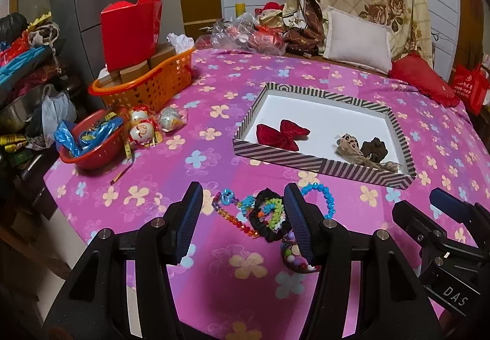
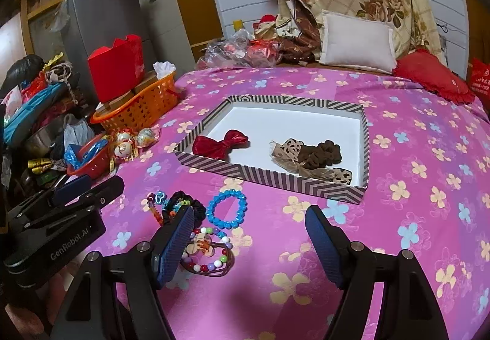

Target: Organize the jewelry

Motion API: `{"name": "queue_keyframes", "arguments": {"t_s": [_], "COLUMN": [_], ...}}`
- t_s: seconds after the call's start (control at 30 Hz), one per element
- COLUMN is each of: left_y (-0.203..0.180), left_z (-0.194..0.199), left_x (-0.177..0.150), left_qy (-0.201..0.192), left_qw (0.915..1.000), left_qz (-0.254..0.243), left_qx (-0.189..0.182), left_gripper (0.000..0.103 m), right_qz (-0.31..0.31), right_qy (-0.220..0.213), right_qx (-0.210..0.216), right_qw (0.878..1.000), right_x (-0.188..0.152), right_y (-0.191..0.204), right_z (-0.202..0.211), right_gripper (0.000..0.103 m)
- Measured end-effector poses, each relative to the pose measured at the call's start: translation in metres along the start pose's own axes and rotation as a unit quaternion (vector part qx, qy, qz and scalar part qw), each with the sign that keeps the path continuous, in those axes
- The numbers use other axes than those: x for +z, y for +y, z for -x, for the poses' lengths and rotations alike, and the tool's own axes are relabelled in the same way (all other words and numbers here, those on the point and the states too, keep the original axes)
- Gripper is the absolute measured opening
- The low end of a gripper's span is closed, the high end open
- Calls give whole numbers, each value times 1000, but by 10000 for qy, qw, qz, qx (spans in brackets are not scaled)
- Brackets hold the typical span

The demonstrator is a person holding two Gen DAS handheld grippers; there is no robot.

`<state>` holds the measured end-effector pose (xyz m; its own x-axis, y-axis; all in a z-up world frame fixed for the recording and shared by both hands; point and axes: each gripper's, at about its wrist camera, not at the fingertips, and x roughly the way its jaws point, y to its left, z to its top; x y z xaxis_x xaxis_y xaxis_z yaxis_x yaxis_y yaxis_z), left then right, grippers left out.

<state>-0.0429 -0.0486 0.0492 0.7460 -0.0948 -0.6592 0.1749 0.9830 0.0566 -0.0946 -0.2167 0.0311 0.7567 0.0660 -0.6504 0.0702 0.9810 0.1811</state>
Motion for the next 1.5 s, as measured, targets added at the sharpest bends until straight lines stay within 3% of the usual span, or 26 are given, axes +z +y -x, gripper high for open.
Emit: {"name": "queue_keyframes", "arguments": {"t_s": [1.5], "left_y": [0], "left_z": [-6], "left_x": [-8], "left_qy": [82], "left_qw": [9999], "left_qz": [-36], "left_qx": [56], "left_gripper": [55], "right_qz": [-74], "right_qy": [93], "right_qx": [-37], "right_qw": [9999], "right_x": [-4], "right_y": [-1], "right_z": [-4], "right_gripper": [74]}}
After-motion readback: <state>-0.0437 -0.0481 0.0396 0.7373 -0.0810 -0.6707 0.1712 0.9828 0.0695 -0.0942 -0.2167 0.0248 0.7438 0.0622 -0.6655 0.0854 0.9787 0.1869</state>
